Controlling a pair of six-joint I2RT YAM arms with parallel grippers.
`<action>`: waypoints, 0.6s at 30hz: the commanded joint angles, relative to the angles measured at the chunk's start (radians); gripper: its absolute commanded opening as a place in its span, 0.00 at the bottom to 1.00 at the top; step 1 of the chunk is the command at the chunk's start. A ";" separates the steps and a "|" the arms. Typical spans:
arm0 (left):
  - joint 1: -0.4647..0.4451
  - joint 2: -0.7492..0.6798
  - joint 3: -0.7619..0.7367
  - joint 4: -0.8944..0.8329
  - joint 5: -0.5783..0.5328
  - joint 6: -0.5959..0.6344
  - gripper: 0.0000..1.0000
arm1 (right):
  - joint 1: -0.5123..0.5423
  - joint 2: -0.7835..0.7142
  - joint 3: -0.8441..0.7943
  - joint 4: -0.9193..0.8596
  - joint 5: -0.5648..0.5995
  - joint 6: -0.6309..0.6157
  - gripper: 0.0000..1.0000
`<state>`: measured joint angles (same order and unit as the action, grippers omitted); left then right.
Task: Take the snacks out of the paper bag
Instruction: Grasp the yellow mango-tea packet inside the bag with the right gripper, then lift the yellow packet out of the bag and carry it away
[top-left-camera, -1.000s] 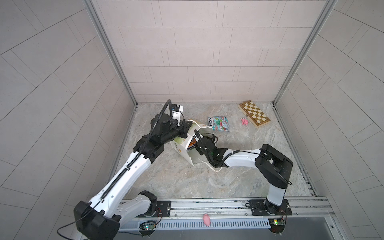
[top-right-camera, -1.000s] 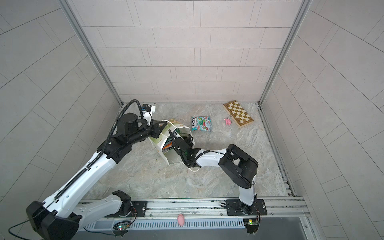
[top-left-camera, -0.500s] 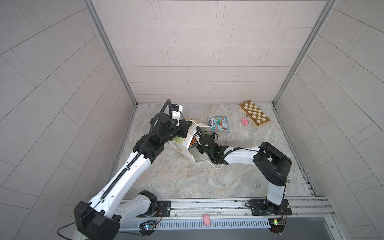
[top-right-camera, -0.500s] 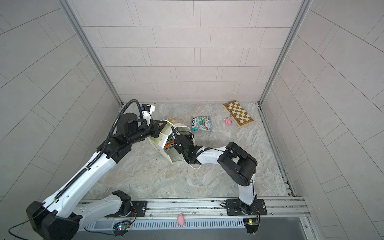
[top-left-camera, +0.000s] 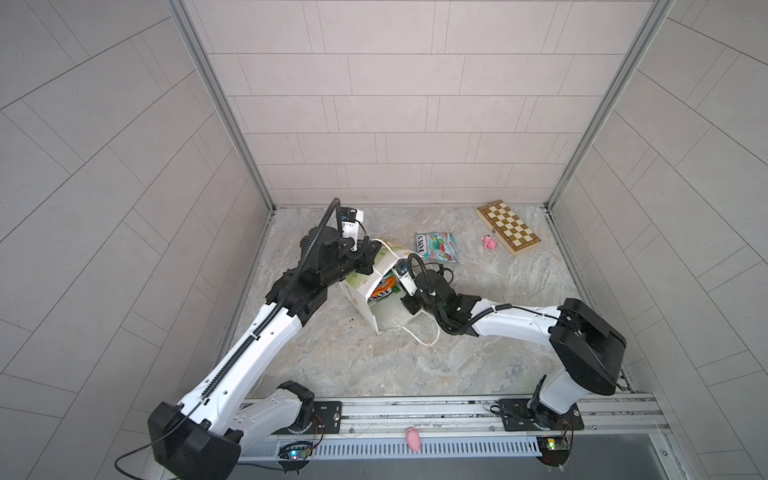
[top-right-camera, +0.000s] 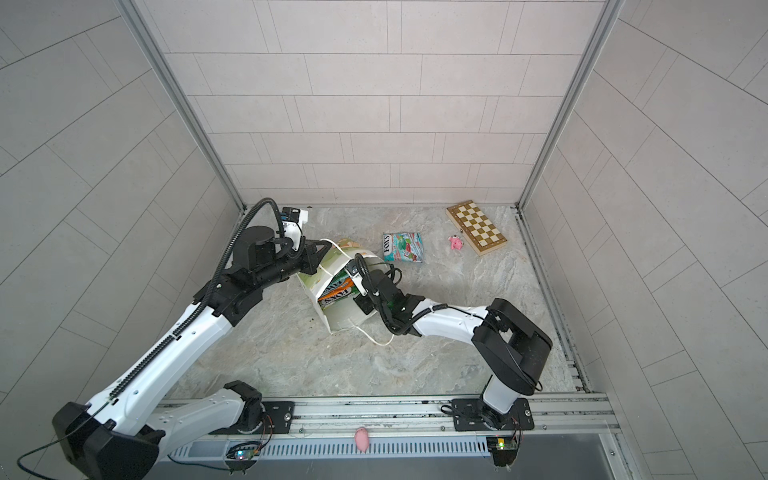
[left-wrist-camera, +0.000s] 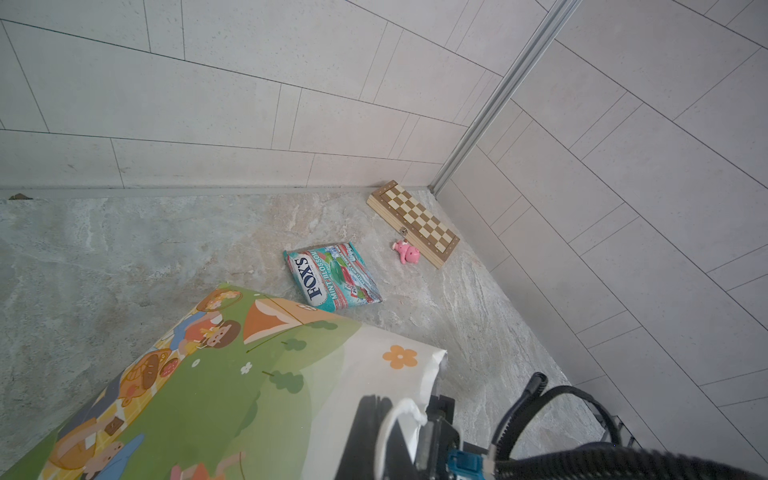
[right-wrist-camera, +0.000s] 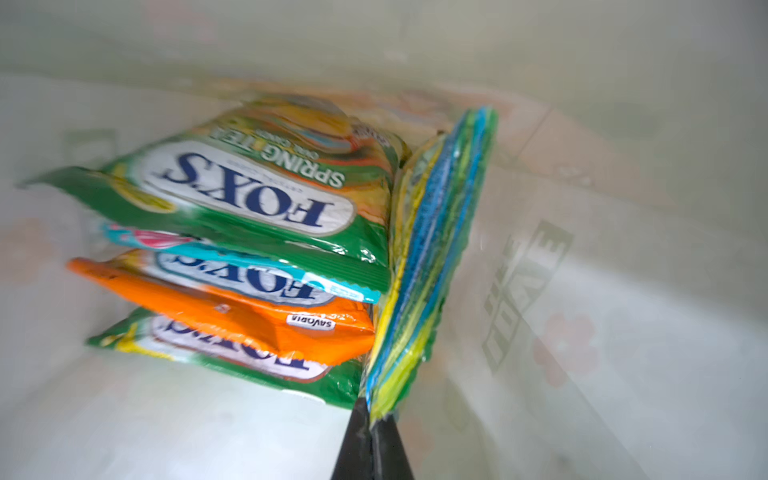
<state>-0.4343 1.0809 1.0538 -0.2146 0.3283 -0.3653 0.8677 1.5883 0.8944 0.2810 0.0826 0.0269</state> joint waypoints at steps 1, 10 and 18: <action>0.006 -0.004 -0.010 0.037 -0.011 0.002 0.00 | 0.005 -0.090 -0.016 -0.037 -0.066 0.004 0.00; 0.006 -0.001 -0.012 0.037 -0.014 0.001 0.00 | 0.005 -0.274 -0.034 -0.174 -0.132 -0.020 0.00; 0.006 -0.004 -0.013 0.037 -0.021 0.005 0.00 | 0.007 -0.416 -0.022 -0.260 -0.135 -0.079 0.00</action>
<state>-0.4324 1.0824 1.0523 -0.2138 0.3145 -0.3656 0.8703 1.2289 0.8524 0.0360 -0.0448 -0.0082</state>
